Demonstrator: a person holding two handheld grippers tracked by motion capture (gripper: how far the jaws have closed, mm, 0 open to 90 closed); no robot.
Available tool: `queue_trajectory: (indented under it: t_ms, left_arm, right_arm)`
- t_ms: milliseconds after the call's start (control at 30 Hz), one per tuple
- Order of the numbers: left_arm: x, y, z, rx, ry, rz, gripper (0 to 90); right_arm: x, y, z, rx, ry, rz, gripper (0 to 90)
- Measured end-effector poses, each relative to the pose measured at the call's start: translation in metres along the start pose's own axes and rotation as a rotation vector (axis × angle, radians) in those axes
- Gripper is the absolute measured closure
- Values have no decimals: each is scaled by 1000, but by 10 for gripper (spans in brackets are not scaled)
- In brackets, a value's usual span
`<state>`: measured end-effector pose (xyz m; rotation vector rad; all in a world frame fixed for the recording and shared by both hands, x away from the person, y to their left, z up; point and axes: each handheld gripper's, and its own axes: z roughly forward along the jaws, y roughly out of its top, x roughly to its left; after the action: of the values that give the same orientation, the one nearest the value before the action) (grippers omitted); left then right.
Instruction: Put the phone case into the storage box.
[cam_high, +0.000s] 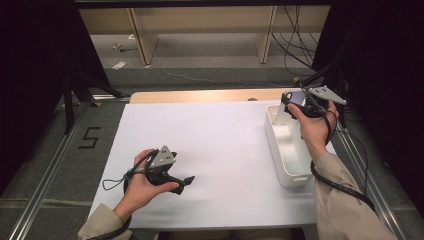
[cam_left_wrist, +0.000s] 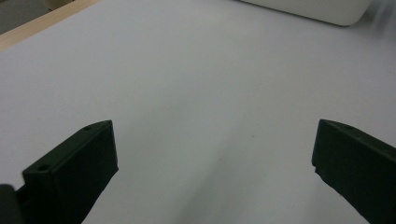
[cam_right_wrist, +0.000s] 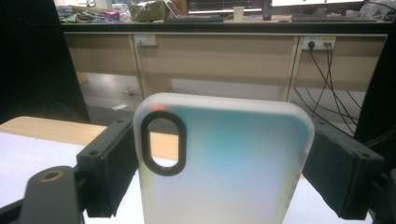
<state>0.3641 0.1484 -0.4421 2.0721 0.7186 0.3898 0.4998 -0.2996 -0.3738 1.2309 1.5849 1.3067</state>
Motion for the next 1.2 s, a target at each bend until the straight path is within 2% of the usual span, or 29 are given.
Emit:
queue_trajectory:
  t_ms: [1200]
  left_arm:
    - [0,0,0,1,1,3,0]
  right_arm:
    - [1,-1,8,7,-5,-17,177]
